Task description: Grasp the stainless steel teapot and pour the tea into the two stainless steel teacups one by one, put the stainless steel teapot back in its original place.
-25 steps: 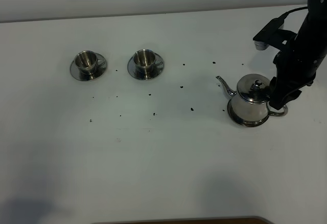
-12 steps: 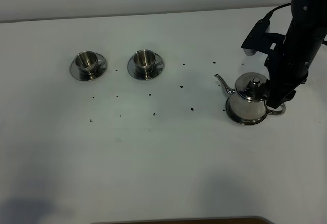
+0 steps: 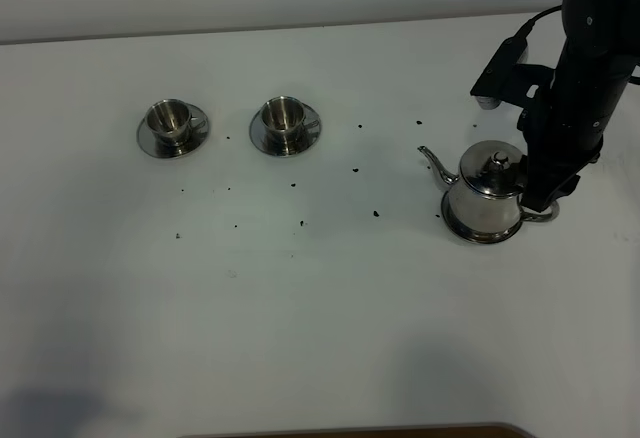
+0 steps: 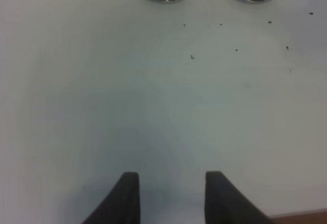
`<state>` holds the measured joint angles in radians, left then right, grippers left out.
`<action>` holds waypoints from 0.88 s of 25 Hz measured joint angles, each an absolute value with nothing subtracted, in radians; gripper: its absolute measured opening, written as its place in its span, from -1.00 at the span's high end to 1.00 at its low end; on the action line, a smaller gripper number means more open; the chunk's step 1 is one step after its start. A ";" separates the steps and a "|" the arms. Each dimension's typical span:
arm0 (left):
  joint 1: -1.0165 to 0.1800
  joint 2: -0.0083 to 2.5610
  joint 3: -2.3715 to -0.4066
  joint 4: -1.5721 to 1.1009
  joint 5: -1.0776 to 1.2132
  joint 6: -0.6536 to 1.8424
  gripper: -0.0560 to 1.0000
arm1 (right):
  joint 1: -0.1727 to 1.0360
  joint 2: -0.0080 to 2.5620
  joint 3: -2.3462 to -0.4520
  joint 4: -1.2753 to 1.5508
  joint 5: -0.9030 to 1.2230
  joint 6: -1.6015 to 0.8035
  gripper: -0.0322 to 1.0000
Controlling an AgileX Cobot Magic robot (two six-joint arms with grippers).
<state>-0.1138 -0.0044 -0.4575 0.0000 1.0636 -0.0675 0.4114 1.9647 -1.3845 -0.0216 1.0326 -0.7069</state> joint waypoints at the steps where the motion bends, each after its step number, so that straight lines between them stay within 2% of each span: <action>1: -0.114 -0.004 -0.457 0.000 1.064 -0.068 0.20 | 0.411 1.965 -1.384 -0.025 1.037 -0.706 0.10; 22: -0.114 -0.004 -0.457 0.000 1.064 -0.068 0.20 | 0.411 1.973 -1.344 -0.031 0.966 -0.691 0.10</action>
<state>-0.1138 -0.0044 -0.4575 0.0000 1.0636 -0.0675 0.4114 1.9730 -1.3436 -0.0307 0.9659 -0.6906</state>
